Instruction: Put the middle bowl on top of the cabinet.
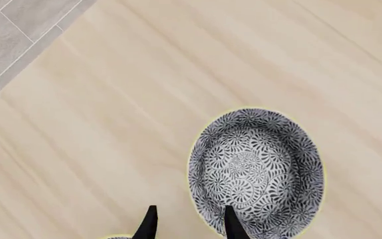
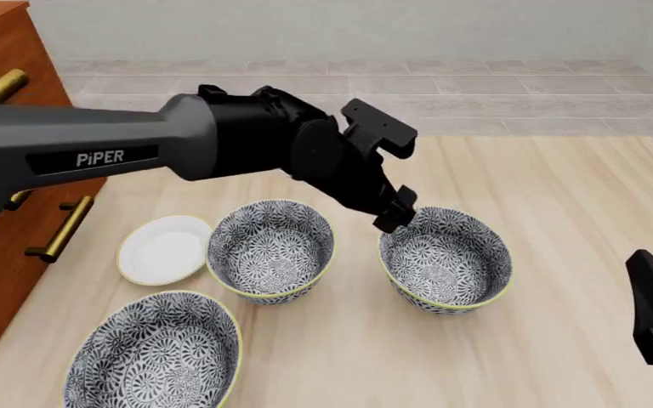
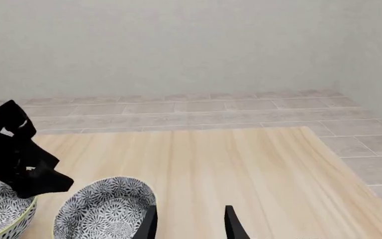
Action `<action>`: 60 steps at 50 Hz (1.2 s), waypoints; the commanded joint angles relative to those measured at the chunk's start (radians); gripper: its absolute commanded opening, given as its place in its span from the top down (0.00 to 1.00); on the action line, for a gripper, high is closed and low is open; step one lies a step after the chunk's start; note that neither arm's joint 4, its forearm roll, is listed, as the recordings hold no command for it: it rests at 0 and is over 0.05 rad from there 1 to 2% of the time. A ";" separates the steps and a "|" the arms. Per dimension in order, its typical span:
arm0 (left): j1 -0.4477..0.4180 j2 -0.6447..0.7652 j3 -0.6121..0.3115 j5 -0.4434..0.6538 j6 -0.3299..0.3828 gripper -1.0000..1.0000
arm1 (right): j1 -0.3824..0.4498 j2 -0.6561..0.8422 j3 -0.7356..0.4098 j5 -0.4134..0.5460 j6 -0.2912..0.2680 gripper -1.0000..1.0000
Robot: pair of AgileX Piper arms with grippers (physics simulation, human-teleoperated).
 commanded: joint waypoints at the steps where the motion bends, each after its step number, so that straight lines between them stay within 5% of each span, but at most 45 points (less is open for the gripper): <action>1: 0.011 0.050 -0.030 0.002 0.010 0.00 | -0.001 0.011 0.000 -0.008 0.003 0.00; 60: -0.032 0.154 -0.049 -0.060 -0.070 0.00 | 0.001 0.001 0.000 0.018 0.011 0.00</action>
